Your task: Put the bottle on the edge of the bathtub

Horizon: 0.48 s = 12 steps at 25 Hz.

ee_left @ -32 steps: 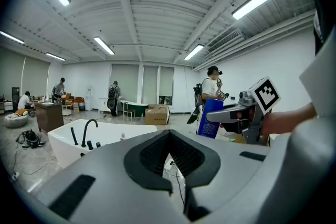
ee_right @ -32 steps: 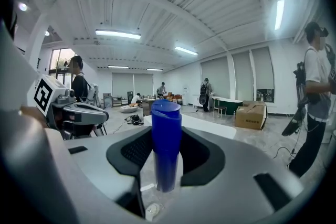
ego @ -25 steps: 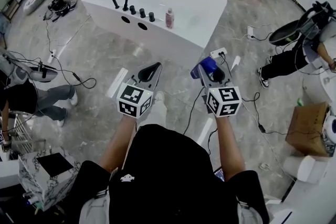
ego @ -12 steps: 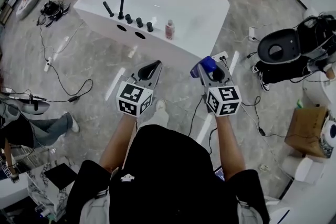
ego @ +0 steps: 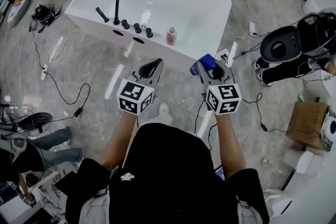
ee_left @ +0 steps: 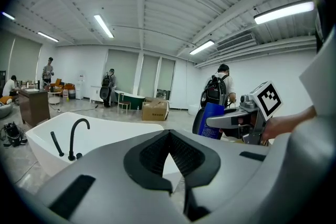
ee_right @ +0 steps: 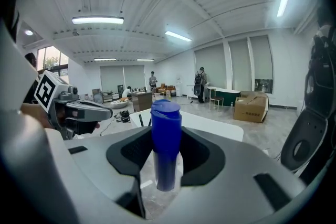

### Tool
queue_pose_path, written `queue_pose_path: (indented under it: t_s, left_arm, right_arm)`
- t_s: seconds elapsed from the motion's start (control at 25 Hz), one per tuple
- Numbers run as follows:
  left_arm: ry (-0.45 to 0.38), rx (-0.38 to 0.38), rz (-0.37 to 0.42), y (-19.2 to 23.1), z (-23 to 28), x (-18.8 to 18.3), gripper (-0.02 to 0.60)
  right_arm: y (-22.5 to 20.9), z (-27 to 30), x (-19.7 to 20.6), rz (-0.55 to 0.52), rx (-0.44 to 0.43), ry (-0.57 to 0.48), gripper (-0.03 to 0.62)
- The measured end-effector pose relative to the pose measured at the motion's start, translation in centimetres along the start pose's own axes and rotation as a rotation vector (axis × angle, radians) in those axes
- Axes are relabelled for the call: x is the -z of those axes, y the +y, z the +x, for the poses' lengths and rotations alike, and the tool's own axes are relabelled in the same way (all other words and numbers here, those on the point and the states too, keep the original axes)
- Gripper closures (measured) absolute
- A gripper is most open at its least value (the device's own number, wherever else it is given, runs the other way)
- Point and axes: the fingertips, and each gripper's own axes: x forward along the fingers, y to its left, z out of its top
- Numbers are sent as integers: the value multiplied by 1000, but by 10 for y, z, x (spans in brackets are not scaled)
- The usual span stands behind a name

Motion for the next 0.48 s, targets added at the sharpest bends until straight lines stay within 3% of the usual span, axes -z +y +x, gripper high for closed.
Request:
queue_pose_path:
  t_s: [0.48]
  left_arm:
    - [86,59,-48,28,57,37,569]
  right_arm:
    - [-25,48,29,42,42,64,431]
